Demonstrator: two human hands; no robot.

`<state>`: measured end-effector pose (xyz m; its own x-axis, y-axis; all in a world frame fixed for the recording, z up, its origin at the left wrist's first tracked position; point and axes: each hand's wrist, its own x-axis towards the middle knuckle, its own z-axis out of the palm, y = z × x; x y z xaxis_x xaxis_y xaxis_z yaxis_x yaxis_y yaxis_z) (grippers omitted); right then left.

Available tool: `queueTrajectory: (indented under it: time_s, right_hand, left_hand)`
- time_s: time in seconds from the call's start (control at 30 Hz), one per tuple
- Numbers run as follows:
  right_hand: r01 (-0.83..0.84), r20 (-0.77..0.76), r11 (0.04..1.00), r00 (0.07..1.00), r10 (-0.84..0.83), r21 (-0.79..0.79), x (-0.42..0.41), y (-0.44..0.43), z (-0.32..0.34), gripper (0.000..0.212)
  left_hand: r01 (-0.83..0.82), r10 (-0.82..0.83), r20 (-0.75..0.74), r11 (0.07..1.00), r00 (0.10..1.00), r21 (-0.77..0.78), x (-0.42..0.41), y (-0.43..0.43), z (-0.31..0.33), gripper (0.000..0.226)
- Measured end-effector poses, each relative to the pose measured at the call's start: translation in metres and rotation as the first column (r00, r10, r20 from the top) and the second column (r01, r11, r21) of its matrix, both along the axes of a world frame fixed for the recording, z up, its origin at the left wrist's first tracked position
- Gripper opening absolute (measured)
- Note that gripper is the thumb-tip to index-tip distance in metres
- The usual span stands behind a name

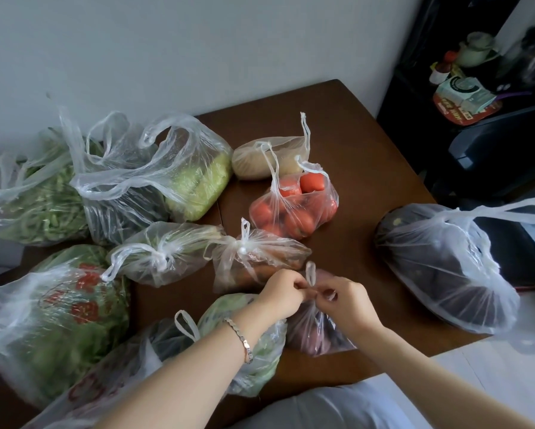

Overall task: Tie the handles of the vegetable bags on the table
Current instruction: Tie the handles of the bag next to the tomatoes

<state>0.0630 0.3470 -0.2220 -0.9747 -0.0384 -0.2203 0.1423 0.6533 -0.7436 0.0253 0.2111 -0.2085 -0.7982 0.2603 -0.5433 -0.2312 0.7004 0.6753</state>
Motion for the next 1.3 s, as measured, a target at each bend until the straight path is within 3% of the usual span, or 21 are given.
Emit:
queueTrajectory:
  time_s: [0.1,0.17,0.23,0.3,0.37,0.5,0.63,0.87,1.03,1.3]
  right_hand:
    - [0.096,0.078,0.982,0.993,-0.084,-0.161,-0.003,0.001,0.002,0.018]
    - [0.183,0.262,0.933,0.96,-0.101,-0.31,-0.012,0.006,0.006,0.02]
    - [0.194,0.466,0.887,0.884,0.027,-0.419,-0.02,0.014,0.012,0.025]
    - [0.073,0.528,0.909,0.832,0.171,-0.41,-0.023,0.021,0.013,0.028]
    - [-0.054,0.464,0.952,0.864,0.197,-0.302,-0.021,0.02,0.01,0.026]
    - [-0.089,0.139,0.995,0.986,0.093,-0.034,-0.005,0.009,0.003,0.022]
    - [-0.146,-0.057,0.976,0.986,0.157,0.161,0.005,0.008,0.004,0.015]
    - [-0.298,-0.053,0.867,0.937,0.346,0.399,0.001,0.008,0.005,0.026]
    - [-0.381,-0.049,0.862,0.907,0.419,0.335,0.006,0.005,0.006,0.025]
    - [-0.454,0.023,0.845,0.884,0.467,0.283,0.008,0.016,0.003,0.018]
  left_hand:
    - [0.009,-0.014,-0.092,0.998,0.996,-0.064,0.004,0.0,-0.003,0.014]
    - [0.029,-0.039,-0.16,0.997,0.986,-0.065,0.006,0.0,-0.003,0.014]
    - [0.085,-0.094,-0.22,0.995,0.971,-0.051,0.008,-0.001,-0.004,0.014]
    - [0.13,-0.14,-0.267,0.99,0.953,-0.057,0.011,-0.001,-0.006,0.016]
    - [0.113,-0.127,-0.261,0.991,0.957,-0.068,0.013,0.001,-0.008,0.018]
    - [0.068,-0.074,-0.109,0.996,0.991,-0.056,0.004,0.0,-0.008,0.017]
    - [0.056,-0.056,-0.007,0.997,0.998,-0.043,-0.001,-0.002,-0.009,0.018]
    - [0.064,-0.075,-0.055,0.983,0.996,-0.173,-0.002,0.003,-0.008,0.015]
    - [0.17,-0.263,-0.197,0.903,0.944,-0.394,-0.005,0.005,-0.008,0.023]
    - [0.261,-0.412,-0.272,0.851,0.87,-0.456,-0.006,0.008,-0.01,0.017]
